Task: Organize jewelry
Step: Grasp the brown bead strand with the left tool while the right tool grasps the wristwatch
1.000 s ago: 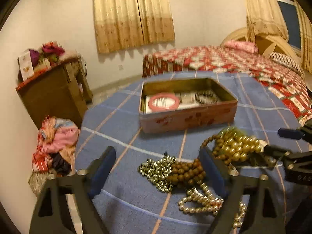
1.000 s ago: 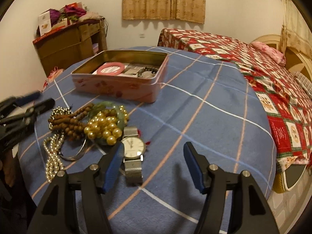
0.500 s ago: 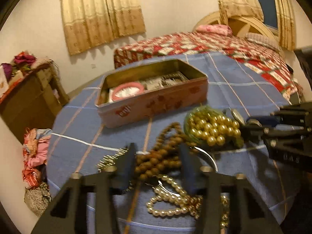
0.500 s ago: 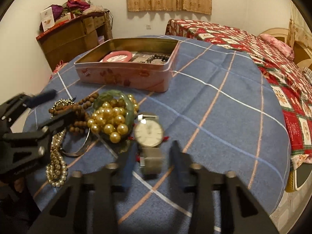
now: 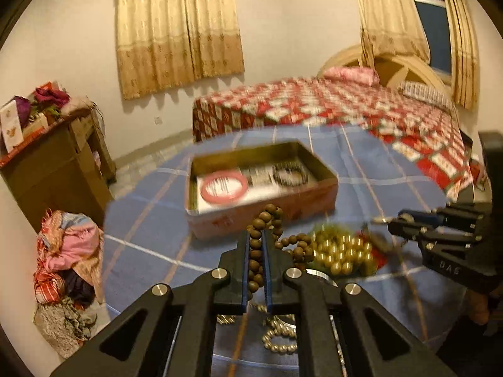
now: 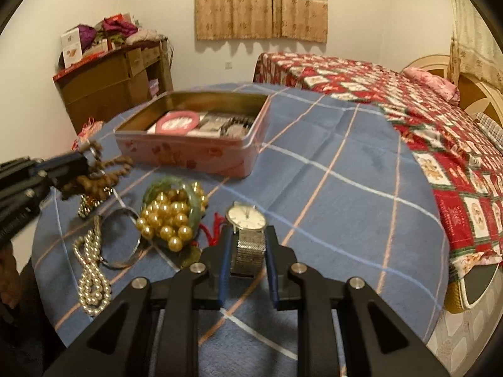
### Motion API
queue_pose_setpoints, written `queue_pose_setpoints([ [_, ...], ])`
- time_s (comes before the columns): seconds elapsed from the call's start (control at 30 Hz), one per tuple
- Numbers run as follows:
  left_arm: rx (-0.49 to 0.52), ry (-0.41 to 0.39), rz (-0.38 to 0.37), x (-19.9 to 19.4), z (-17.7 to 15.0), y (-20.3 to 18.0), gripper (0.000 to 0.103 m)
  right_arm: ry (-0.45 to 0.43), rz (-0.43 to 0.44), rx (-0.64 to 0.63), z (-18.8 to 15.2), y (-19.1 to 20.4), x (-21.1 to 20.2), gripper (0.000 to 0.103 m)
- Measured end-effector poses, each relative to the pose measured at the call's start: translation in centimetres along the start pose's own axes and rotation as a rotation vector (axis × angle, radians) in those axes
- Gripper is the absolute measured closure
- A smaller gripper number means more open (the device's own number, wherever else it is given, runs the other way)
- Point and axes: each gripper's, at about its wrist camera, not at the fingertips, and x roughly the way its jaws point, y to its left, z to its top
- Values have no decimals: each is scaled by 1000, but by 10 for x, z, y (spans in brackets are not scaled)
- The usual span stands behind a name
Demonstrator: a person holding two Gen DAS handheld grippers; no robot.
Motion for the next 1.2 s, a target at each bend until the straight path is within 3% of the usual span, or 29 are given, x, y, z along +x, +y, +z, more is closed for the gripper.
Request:
queue_pose_setpoints([
  [0.13, -16, -35, 25, -6, 16, 3, 97, -24, 7, 19, 6, -5, -5, 82],
  [0.2, -25, -43, 39, -7, 20, 4, 97, -36, 8, 22, 8, -6, -7, 103],
  [0.23, -32, -46, 45, -7, 21, 4, 97, -41, 11, 23, 9, -7, -8, 99],
  [0.5, -59, -8, 56, 6, 12, 10, 97, -12, 7, 19, 8, -15, -3, 98],
  [0.6, -71, 0, 51, 10, 7, 11, 97, 13, 27, 15, 5, -16, 1, 82],
  [0.63, -75, 5, 50, 11, 5, 11, 97, 17, 32, 13, 4, -15, 2, 70],
  [0.67, -79, 9, 49, 13, 3, 12, 97, 19, 33, 11, 3, -13, 3, 65],
  [0.77, -83, 23, 43, 17, -2, 11, 97, 61, 51, -12, -1, -5, 13, 55],
  [0.87, -83, 34, 31, 19, -6, 10, 97, 101, 27, -54, -6, 3, 23, 55],
  [1.07, -68, 44, 11, 22, -8, 3, 97, 147, 24, -6, -4, -4, 36, 55],
  [1.2, -63, 48, 4, 23, -8, 2, 97, 161, 14, -10, 2, -1, 42, 62],
])
